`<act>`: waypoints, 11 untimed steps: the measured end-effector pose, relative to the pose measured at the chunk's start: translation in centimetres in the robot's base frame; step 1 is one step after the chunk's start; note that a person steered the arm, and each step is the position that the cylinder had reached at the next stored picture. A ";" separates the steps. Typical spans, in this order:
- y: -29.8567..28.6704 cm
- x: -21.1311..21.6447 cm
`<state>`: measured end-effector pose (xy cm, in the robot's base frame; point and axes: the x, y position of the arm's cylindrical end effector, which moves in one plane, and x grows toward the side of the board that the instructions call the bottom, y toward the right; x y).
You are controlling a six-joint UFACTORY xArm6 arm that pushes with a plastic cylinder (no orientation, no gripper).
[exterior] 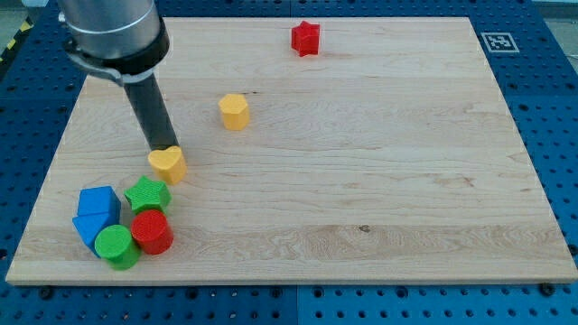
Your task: Push the yellow hexagon closer to the yellow heart
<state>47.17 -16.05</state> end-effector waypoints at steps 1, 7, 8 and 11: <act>0.0 2.2; 9.3 -8.9; 9.3 -8.2; 9.1 -3.7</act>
<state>43.46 -6.93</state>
